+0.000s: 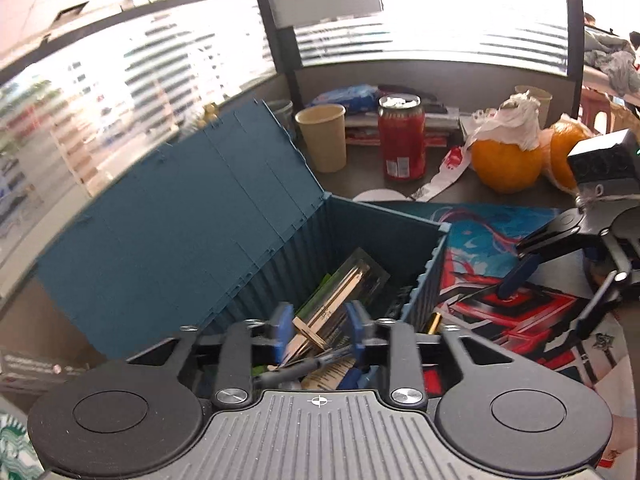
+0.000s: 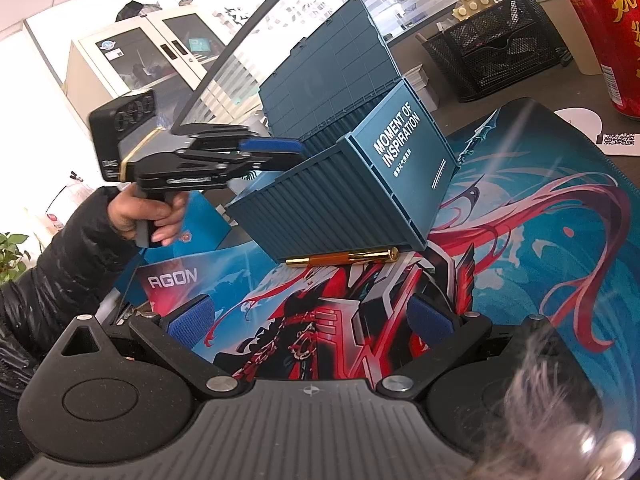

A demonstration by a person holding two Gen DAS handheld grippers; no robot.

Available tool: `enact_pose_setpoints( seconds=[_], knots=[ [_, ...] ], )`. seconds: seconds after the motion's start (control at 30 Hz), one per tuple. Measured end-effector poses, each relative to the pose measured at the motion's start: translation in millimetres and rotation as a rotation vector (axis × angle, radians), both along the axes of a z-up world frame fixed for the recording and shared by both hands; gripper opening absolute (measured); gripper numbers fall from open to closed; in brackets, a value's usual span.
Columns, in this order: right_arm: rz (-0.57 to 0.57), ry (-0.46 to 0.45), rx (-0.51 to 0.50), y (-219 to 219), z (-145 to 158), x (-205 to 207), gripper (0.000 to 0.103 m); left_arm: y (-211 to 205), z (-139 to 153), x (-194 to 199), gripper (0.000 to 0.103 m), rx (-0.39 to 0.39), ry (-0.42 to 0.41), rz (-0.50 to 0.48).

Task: Organize rigid objects
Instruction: 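Withdraw the left tool while moving the right tool to the orange pen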

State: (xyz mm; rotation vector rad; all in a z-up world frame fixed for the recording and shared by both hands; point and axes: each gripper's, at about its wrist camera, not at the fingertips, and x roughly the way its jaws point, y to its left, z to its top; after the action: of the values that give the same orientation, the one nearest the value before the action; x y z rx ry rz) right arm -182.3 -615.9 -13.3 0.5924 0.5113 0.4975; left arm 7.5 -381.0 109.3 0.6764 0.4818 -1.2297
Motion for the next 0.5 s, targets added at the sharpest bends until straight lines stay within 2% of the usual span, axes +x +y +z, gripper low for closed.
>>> enact_pose_setpoints(
  seconds=[0.03,0.07,0.1,0.13,0.23,0.4,0.5],
  knots=[
    [0.000,0.001,-0.003,0,0,0,0.103,7,4,-5,0.057,-0.018,-0.001,0.001],
    [-0.001,0.003,-0.009,1,0,0,0.103,13,7,-9,0.066,-0.039,-0.007,0.006],
    [-0.002,0.007,-0.025,3,1,1,0.103,22,11,-13,0.082,-0.062,-0.015,0.019],
    [0.001,0.013,-0.054,7,2,2,0.103,31,14,-19,0.088,-0.083,-0.021,0.029],
    [0.027,-0.036,-0.229,30,15,3,0.103,58,18,-33,0.088,-0.131,-0.012,0.054],
    [0.186,-0.114,-0.538,81,43,21,0.103,102,-3,-45,0.095,-0.166,0.053,0.178],
    [0.234,-0.081,-0.663,97,46,39,0.103,131,-22,-46,0.097,-0.220,0.118,0.284]
  ],
)
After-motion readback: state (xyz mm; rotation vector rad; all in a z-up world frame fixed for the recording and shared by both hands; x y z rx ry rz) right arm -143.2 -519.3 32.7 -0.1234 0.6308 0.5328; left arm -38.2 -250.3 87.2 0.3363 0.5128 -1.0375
